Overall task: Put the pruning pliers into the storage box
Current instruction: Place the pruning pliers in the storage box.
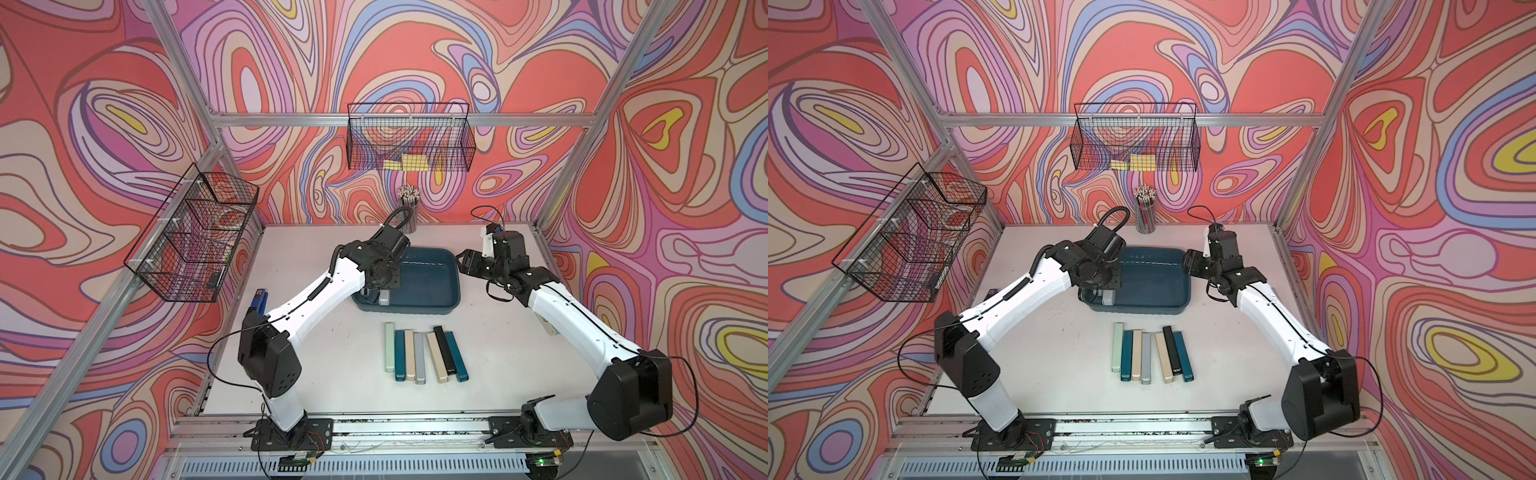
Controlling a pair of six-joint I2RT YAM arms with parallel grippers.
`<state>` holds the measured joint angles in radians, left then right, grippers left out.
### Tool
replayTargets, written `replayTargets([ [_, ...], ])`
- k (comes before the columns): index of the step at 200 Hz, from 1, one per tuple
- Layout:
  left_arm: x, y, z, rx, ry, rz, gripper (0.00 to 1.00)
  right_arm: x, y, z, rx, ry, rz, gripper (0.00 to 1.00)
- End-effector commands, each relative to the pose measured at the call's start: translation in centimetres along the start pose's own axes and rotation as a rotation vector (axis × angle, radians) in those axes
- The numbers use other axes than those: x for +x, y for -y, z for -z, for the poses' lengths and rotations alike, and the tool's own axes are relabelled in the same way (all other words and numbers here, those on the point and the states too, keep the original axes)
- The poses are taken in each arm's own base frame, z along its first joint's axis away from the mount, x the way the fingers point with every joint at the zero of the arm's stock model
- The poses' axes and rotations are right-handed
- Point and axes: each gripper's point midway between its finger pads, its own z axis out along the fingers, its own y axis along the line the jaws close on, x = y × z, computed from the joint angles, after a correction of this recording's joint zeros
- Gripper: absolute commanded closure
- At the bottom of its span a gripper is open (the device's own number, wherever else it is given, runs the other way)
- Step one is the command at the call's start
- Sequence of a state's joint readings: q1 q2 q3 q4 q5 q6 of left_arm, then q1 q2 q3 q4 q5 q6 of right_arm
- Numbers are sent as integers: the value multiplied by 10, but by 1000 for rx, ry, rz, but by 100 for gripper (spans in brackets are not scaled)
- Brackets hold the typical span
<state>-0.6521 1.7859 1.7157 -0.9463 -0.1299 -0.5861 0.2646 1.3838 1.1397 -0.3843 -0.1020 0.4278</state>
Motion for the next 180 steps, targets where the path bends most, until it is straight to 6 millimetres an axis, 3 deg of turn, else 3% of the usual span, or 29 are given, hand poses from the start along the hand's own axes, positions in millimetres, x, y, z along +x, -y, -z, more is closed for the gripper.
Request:
replayTargets([
  [1, -18, -4, -21, -24, -1, -23, 81, -3, -2, 13, 4, 21, 19, 33],
  [60, -51, 3, -84, -50, -3, -34, 80, 0, -2, 23, 7, 18, 18, 33],
  [115, -47, -5, -137, -89, -46, -31, 80, 5, 3, 28, 31, -2, 38, 33],
  [180, -41, -23, -171, -166, -63, -35, 80, 10, 3, 20, 29, -31, 17, 33],
])
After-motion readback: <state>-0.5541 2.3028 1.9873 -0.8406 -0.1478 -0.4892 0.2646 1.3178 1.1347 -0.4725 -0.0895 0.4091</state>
